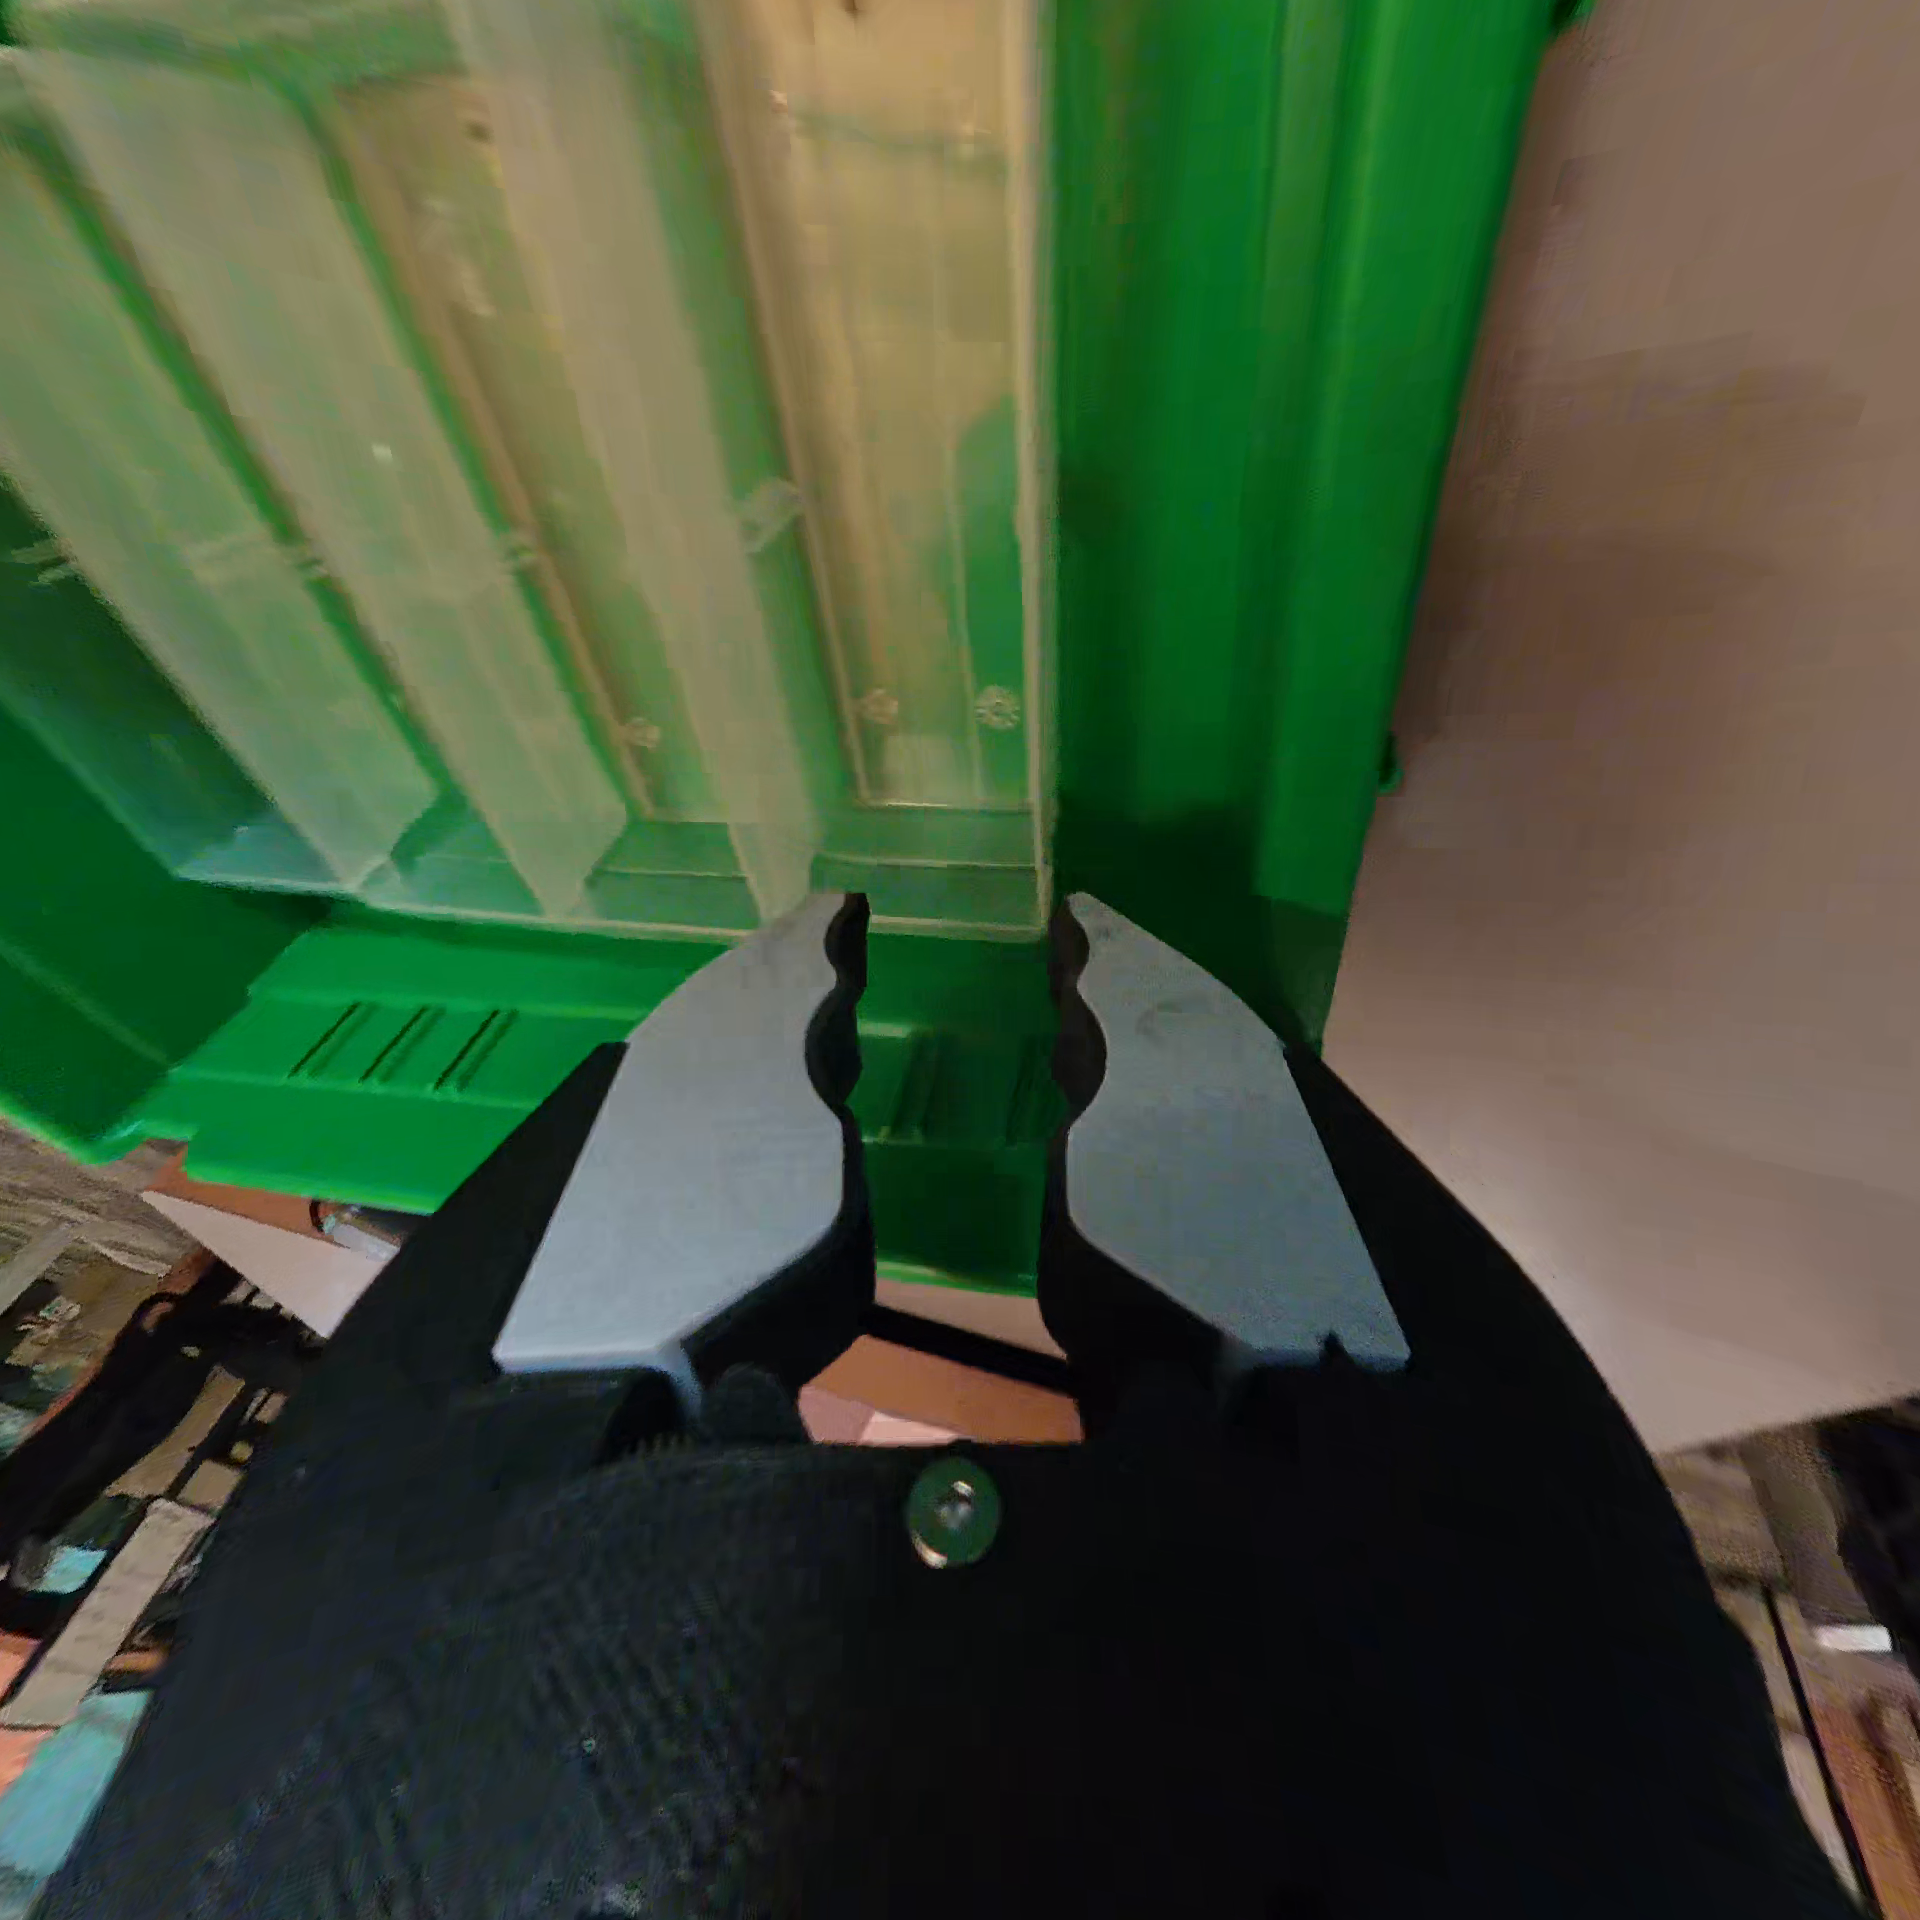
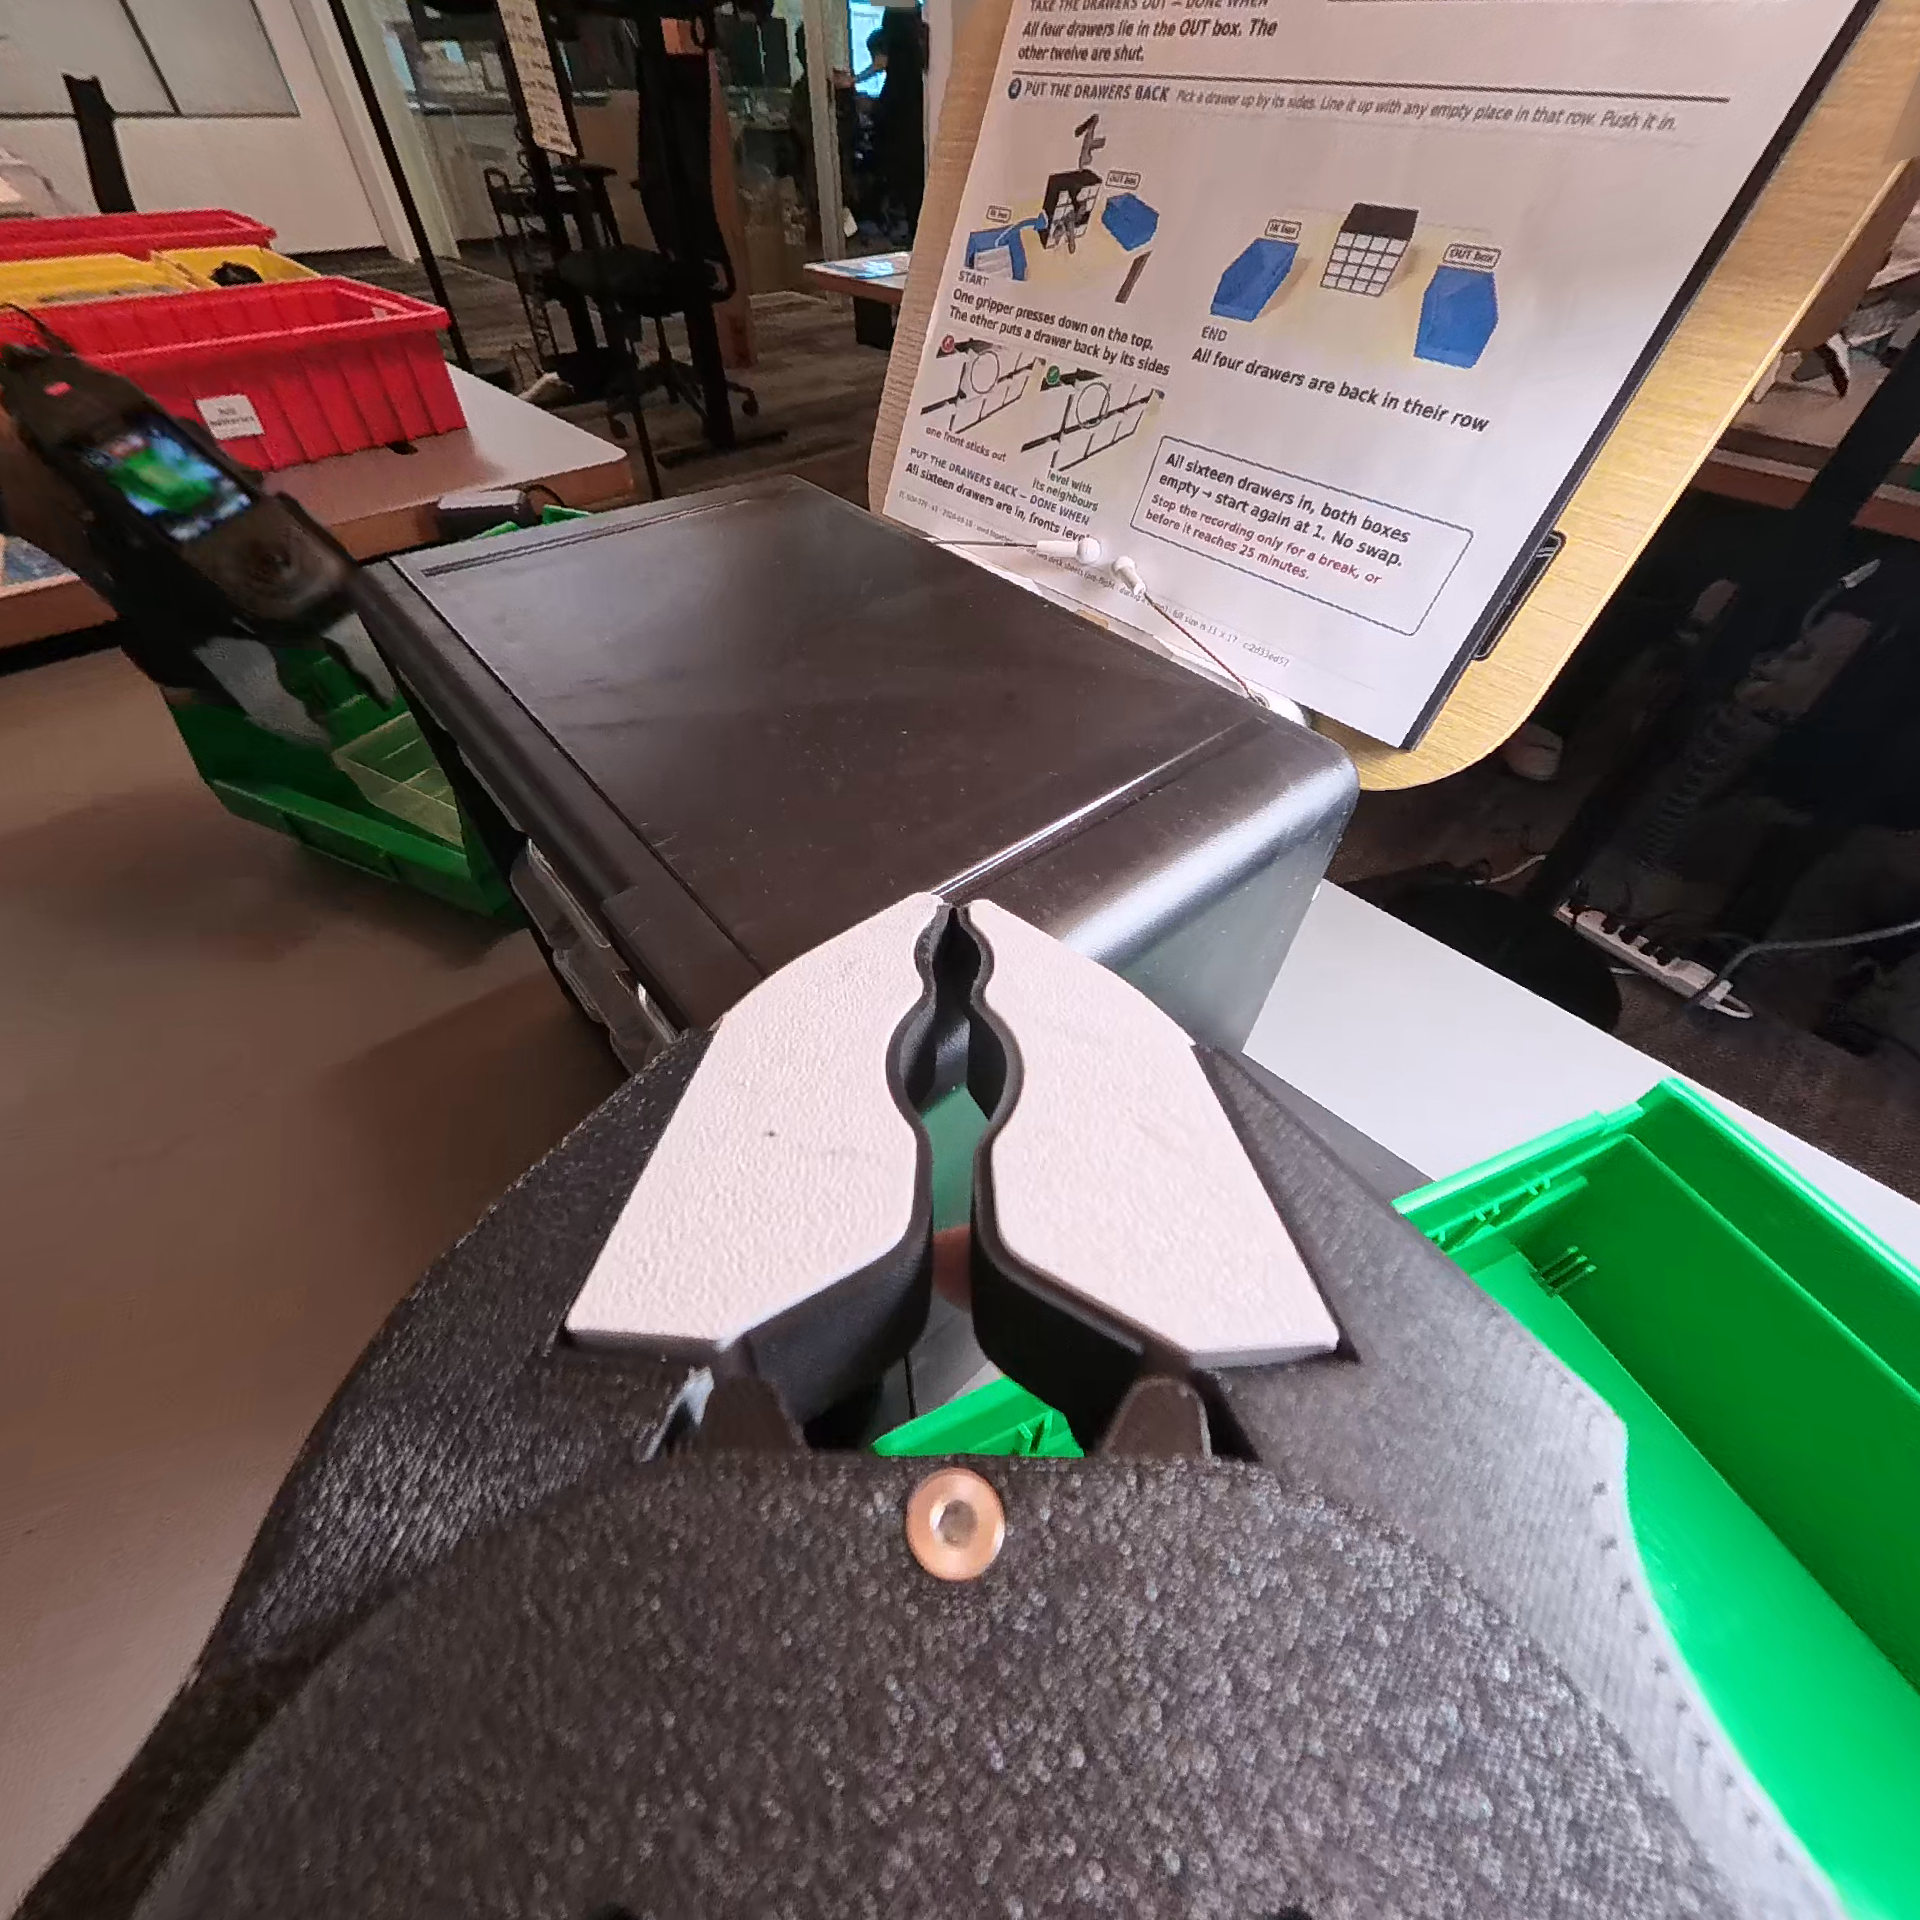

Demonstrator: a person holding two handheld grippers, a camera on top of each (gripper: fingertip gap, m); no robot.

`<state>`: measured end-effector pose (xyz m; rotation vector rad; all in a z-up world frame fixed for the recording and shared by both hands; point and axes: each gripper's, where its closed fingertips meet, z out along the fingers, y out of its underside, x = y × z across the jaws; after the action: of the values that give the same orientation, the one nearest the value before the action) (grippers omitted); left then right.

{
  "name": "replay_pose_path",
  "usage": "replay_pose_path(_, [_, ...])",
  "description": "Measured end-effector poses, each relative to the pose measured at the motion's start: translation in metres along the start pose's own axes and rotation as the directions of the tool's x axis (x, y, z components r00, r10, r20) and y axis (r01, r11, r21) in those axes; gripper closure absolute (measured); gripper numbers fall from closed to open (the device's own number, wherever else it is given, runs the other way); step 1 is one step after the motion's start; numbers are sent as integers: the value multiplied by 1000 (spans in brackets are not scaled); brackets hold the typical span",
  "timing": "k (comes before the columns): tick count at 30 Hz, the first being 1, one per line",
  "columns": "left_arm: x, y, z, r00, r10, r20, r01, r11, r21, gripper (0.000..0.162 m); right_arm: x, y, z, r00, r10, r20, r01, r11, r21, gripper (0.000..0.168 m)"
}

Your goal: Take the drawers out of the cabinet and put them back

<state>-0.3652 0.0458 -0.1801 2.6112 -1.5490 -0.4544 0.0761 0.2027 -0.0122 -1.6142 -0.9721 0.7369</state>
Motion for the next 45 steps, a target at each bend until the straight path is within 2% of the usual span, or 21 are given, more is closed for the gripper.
replay_pose_path(5, [13,7,19,996,67,-51,-75,985,-158,140,0,0,0,1000,-9,-5,9,1000,-1,168])
replay_pose_path(7, [16,5,23,996,60,-63,-70,983,-168,158,0,0,0,1000,-10,-6,10,1000,-1,168])
replay_pose_path(9, [16,1,23,998,28,-62,-38,987,-159,160,0,0,0,1000,-10,-8,10,1000,-2,168])
replay_pose_path(15, [28,-30,-4,983,-80,-163,89,995,46,160,0,0,0,1000,3,-1,-3,1000,6,168])
replay_pose_path(21, [36,-41,-31,961,-136,-240,185,963,195,160,0,0,0,1000,21,14,-21,1000,15,168])
replay_pose_path(26, [46,-46,-33,953,-131,-272,204,944,261,159,-1,0,0,1000,21,10,-21,1000,20,168])
replay_pose_path(31, [46,-53,-59,953,-130,-273,223,911,346,158,-1,0,0,999,33,19,-33,999,26,168])
replay_pose_path(39, [41,-80,-76,892,-259,-371,412,803,430,155,-1,0,0,999,37,20,-37,999,31,168])
replay_pose_path(45, [49,-93,-79,926,-208,-316,348,796,495,146,-1,0,0,999,46,27,-47,998,37,168])
